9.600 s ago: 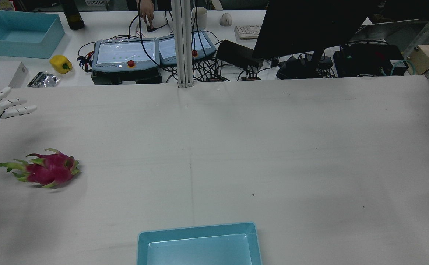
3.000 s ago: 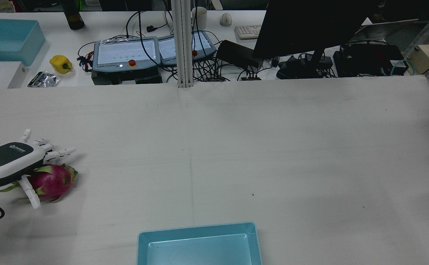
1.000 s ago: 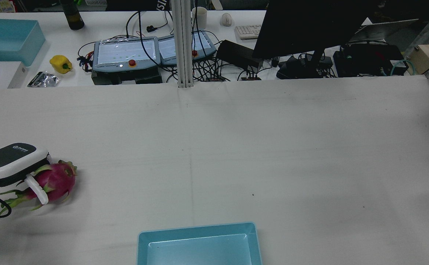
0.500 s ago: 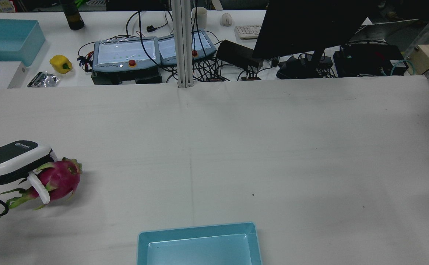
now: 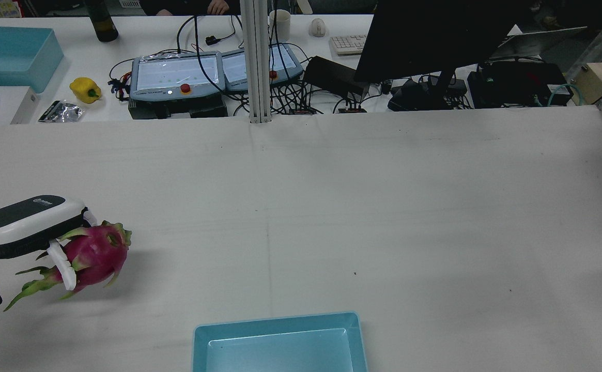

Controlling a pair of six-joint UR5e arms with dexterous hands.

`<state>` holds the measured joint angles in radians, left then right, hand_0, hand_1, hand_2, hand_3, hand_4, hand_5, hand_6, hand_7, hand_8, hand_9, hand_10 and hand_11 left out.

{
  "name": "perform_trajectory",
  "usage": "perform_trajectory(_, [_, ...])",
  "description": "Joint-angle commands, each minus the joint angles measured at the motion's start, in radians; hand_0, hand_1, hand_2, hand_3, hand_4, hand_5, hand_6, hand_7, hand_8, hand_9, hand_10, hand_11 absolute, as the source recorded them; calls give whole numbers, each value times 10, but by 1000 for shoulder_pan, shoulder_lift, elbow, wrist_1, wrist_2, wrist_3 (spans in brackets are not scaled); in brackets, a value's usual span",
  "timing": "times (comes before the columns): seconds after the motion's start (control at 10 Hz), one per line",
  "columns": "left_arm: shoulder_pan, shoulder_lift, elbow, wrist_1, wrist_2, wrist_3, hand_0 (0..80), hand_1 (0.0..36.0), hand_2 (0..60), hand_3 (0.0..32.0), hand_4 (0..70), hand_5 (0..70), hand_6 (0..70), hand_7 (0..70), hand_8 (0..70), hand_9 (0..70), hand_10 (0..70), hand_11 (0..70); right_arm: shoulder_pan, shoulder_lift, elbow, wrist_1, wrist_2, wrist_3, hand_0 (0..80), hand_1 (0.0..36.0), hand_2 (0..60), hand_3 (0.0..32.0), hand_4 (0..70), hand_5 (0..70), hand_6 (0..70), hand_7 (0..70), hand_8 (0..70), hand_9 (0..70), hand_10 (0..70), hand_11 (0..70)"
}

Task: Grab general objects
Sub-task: 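Lift the dragon fruit and carry it toward the light-blue tray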

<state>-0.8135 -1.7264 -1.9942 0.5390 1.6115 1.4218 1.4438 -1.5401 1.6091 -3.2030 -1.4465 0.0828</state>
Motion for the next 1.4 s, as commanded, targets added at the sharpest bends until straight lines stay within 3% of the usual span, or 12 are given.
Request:
perform_trajectory(0.0, [0,4,-40,25,129,-116,86,0,0,0,700,333,700,700,700,700,700,700,0,0,0,0,0,0,0,0,0,0,0,0,0,0,0,0,0,0])
perform_trajectory(0.2, [0,4,-57,27,197,-187,72,0,0,0,700,327,700,700,700,700,700,700,0,0,2,0,0,0,0,0,0,0,0,0,0,0,0,0,0,0])
perform_trajectory(0.5, [11,11,-170,42,192,-188,140,0,0,0,700,323,700,700,700,700,700,700,0,0,0,-2,0,0,0,0,0,0,0,0,0,0,0,0,0,0])
perform_trajectory(0.9, [57,11,-302,55,189,-239,145,0,0,0,700,319,700,700,700,700,700,700,0,0,0,0,0,0,0,0,0,0,0,0,0,0,0,0,0,0])
perform_trajectory(1.3, [96,-38,-301,77,183,-230,167,0,0,0,700,309,700,700,700,700,700,700,0,0,0,0,0,0,0,0,0,0,0,0,0,0,0,0,0,0])
